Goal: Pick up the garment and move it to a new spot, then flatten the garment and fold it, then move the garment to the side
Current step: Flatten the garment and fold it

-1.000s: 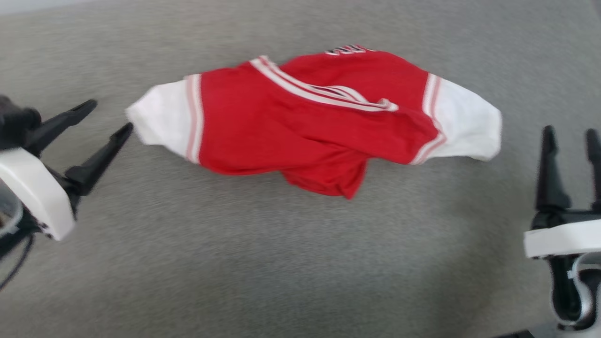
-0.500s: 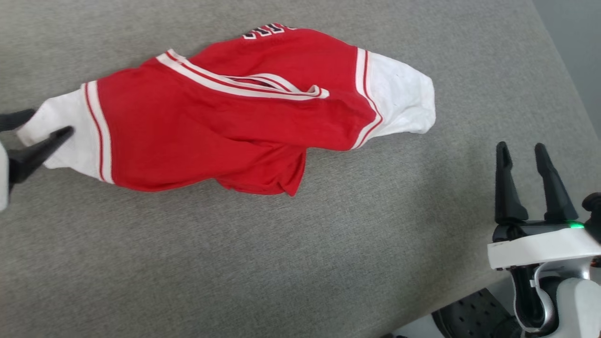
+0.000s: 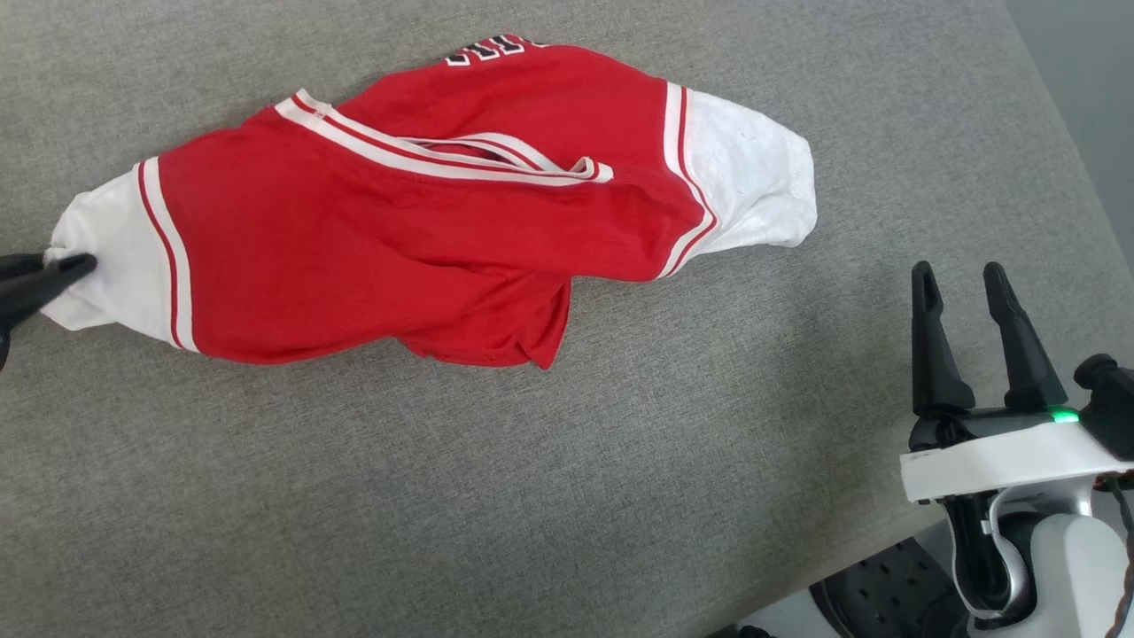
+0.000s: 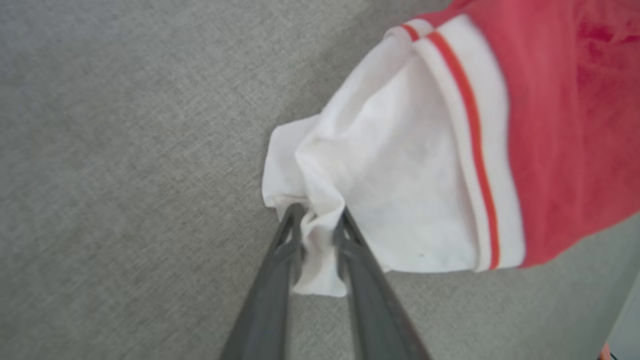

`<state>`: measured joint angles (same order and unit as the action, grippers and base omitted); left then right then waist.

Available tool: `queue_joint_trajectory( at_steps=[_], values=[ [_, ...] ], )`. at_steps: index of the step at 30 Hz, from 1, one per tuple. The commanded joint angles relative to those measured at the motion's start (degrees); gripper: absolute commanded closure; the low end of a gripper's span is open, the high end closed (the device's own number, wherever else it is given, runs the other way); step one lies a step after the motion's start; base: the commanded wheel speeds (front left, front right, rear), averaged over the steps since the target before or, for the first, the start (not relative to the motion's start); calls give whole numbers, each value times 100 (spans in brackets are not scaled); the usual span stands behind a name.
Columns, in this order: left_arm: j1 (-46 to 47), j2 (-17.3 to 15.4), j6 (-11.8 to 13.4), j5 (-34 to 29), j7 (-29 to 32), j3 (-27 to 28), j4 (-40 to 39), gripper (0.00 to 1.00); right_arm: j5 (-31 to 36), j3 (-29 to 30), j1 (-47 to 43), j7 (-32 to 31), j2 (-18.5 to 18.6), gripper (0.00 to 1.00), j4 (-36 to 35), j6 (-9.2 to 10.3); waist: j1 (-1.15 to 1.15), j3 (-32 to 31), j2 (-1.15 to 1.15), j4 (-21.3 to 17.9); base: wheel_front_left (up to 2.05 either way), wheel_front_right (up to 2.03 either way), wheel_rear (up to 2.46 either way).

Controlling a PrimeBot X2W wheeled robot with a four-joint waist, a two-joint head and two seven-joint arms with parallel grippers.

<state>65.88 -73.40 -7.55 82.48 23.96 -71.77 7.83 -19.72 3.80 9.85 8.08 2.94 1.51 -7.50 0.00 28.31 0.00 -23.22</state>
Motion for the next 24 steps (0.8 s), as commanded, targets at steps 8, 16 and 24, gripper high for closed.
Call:
queue_joint_trajectory(
  at_steps=[8, 16, 24],
  values=[
    [209, 54, 13, -173, -235, -89, -118, 100, 576, -442, 475, -589, -4, 0, -193, 2, 0, 63, 0, 7, 0, 0, 0],
    [426, 234, 13, -382, -450, -129, -387, 100, 472, -1347, 1836, -2614, 596, 0, -15, 2, 0, 269, 0, 238, 0, 0, 0],
    [718, 352, 13, -445, -549, -151, -666, 100, -342, -1480, 3240, -3918, 1273, 0, 1115, 1, 0, 619, 0, 538, 0, 0, 0]
  ],
)
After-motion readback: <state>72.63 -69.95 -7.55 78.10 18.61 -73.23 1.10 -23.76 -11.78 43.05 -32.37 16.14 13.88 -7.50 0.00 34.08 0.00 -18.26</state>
